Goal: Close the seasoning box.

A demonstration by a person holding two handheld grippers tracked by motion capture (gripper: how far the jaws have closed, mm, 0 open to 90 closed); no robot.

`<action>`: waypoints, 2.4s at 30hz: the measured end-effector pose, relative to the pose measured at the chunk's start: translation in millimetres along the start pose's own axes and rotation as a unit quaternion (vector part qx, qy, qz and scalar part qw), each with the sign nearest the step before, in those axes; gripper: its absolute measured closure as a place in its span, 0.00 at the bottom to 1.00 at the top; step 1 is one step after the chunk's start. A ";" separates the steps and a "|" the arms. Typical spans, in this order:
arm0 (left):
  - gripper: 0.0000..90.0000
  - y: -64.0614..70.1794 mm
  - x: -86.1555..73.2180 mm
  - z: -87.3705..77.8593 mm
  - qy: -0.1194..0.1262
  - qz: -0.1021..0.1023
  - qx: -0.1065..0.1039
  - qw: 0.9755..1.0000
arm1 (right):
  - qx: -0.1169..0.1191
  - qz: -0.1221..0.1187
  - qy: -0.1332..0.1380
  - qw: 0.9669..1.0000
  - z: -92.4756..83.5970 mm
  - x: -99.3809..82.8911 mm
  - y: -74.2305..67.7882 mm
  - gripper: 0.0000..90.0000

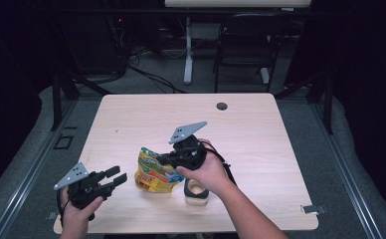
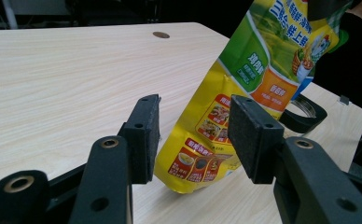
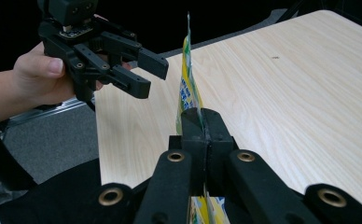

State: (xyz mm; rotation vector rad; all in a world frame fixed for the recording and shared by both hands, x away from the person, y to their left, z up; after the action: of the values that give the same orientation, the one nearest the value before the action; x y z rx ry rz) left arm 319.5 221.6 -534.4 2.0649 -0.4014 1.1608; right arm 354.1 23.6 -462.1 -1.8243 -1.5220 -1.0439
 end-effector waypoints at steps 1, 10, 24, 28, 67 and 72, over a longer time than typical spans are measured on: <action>0.60 -0.1 0.2 -0.1 0.001 -0.001 0.000 1.000 | -0.001 -0.003 -0.001 1.000 1.7 1.0 0.2 1.00; 0.59 -0.6 1.0 -0.8 0.005 -0.002 -0.001 1.000 | 0.004 -0.011 -0.001 1.000 18.5 13.3 -2.3 0.98; 0.56 -3.5 1.2 -0.9 0.006 -0.004 0.004 1.000 | 0.010 -0.027 -0.002 1.000 31.1 27.9 -8.1 0.93; 0.55 -3.9 0.4 -0.5 0.003 -0.002 0.006 1.000 | 0.008 -0.024 0.002 1.000 29.7 28.6 -7.3 0.90; 0.55 -14.1 5.8 -13.4 0.023 -0.013 0.026 0.999 | -0.018 -0.020 0.067 0.997 -2.2 41.3 -6.0 0.70; 0.55 -15.1 5.5 -12.3 0.020 -0.012 0.030 0.999 | -0.040 -0.020 0.067 0.997 -13.7 34.3 -1.7 0.68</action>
State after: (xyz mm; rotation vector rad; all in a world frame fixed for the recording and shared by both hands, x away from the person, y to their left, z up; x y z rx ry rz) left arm 323.7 241.3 -532.3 2.0877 -0.3257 1.2123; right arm 351.6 32.1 -426.2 -1.7455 -1.4621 -1.2367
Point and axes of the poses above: each handheld gripper's, and its own axes: z roughly forward along the jaws, x roughly out of its top, y roughly to its right, the point moved 8 cm from there along z, roughly forward along the jaws, and after that the axes turned 14 degrees about -z, right-handed, at the moved point
